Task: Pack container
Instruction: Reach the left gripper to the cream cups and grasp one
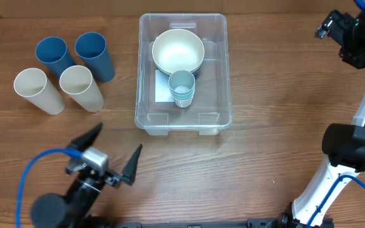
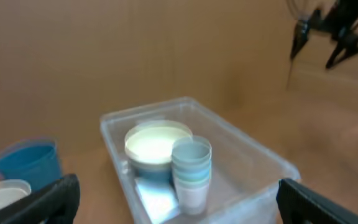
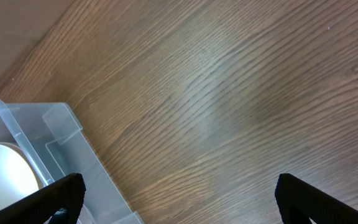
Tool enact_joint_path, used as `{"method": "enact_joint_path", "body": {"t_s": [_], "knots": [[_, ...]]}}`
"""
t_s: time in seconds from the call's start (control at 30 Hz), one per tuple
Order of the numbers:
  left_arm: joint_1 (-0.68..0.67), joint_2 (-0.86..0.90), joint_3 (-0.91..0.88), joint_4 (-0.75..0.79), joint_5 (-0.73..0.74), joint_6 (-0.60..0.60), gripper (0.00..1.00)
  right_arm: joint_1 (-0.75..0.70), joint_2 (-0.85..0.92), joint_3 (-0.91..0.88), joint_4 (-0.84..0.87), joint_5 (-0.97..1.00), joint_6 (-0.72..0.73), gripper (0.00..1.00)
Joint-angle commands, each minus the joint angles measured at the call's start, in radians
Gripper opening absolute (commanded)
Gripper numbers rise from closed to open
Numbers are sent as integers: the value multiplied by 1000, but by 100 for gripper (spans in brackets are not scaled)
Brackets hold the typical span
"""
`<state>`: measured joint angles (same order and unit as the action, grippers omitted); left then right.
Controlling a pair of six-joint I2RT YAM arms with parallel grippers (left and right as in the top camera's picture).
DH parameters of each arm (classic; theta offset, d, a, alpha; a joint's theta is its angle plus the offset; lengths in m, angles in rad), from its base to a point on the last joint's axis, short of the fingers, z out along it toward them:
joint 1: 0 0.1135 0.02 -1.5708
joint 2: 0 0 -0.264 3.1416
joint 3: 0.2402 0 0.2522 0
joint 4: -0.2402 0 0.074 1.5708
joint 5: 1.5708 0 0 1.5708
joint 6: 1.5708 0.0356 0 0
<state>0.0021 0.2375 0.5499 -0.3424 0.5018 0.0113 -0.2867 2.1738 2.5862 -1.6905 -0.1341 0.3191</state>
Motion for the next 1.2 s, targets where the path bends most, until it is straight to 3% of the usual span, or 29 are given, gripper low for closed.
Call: {"method": "enact_joint_path", "body": {"t_s": [0.0,0.07,0.17,0.33,0.47,0.67,0.87,0.97,1.1,1.17], "knots": [[6,344,403,-234,-84,20,100,-3,-23,24,5,-6,8,100],[6,581,683,-465,-81,45,100,-3,-23,24,5,-6,8,100],[6,833,969,-671,13,27,100,-3,-23,24,5,-6,7,100],[6,1050,985,-645,-76,35,100,-3,-23,24,5,-6,8,100],[6,1247,985,-648,-358,-70,100,-3,-23,24,5,-6,8,100],[6,1418,985,-586,-500,-68,100,-3,-23,24,5,-6,8,100],[7,1514,984,-555,-553,-68,100,-3,-23,24,5,-6,8,100],[11,1563,984,-583,-609,-69,84,-3,-23,24,5,-6,8,100],[11,1596,985,-599,-609,-87,8,-3,-23,24,5,-6,8,100],[11,1596,986,-600,-609,-87,4,-3,-23,24,5,-6,8,100]]}}
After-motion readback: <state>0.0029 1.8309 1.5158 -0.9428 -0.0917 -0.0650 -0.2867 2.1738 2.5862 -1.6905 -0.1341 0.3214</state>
